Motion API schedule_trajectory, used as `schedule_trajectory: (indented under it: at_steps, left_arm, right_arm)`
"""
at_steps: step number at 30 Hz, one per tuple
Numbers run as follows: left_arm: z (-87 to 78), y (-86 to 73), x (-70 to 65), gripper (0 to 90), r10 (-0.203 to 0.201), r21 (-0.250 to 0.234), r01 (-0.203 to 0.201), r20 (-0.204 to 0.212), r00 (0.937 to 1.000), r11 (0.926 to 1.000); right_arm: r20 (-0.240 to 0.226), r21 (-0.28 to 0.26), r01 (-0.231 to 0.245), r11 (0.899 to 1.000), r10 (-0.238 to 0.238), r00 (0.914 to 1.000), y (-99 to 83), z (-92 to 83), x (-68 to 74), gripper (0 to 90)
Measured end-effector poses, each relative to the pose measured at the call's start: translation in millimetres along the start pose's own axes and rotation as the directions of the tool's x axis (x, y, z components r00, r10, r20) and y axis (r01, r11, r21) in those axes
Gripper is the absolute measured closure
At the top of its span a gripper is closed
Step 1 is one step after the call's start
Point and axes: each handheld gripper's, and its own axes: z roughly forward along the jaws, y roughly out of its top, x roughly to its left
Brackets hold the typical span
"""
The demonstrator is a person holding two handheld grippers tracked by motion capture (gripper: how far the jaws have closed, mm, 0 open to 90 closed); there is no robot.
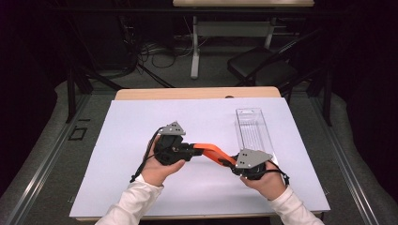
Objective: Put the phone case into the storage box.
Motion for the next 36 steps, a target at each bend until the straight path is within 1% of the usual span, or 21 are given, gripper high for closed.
schedule_trajectory:
  at_steps: [5, 9, 15, 22, 23, 27, 29, 34, 36]
  left_arm:
    - [0.3, 0.2, -1.2, 80.1, 0.0, 0.0, 0.0, -0.003, 1.0, 1.0]
    - [0.2, 0.5, -1.1, 80.4, 0.009, 0.001, -0.009, -0.005, 0.9999, 1.0]
    - [0.7, 0.6, -2.2, 80.7, 0.005, -0.002, -0.005, -0.011, 0.9999, 1.0]
    - [1.5, 1.1, -2.0, 81.1, 0.002, -0.005, -0.002, -0.012, 0.9999, 1.0]
    - [1.1, 1.4, -1.7, 81.2, 0.002, 0.002, -0.002, -0.01, 0.9999, 1.0]
    - [1.6, 1.5, -1.5, 81.3, -0.003, 0.003, 0.003, -0.01, 0.9999, 1.0]
    - [2.1, 1.5, -1.9, 81.3, -0.002, 0.001, 0.002, -0.015, 0.9999, 1.0]
    - [2.3, 2.6, -2.0, 81.4, 0.003, 0.017, -0.002, -0.028, 0.9996, 0.9999]
    - [2.3, 3.0, -1.8, 81.4, -0.001, 0.019, 0.002, -0.031, 0.9995, 0.9998]
  right_arm:
    - [-0.001, 0.002, 0.0, 1.0, 0.0, 1.0, 0.1, 0.5, 0.4, 86.2]
    - [0.002, 0.004, -0.001, 1.0, 0.001, 1.0, 0.2, 0.3, 0.5, 85.7]
    - [0.004, 0.005, 0.001, 1.0, -0.001, 1.0, 0.3, 0.5, 0.9, 85.0]
    - [0.004, 0.004, -0.008, 1.0, 0.008, 1.0, 0.1, 0.3, 0.4, 83.7]
    - [0.003, 0.004, -0.008, 1.0, 0.008, 1.0, 0.0, 0.4, 0.4, 83.5]
    - [0.007, 0.008, -0.007, 1.0, 0.007, 1.0, -0.1, 0.9, 0.4, 82.4]
    - [0.009, 0.008, -0.008, 1.0, 0.008, 0.9999, -0.1, 1.0, 0.5, 81.8]
    - [0.017, -0.001, -0.011, 1.0, 0.011, 0.9998, 0.2, 0.8, 0.1, 79.2]
    - [0.018, -0.006, -0.015, 1.0, 0.016, 0.9997, 0.3, 0.5, 0.0, 77.5]
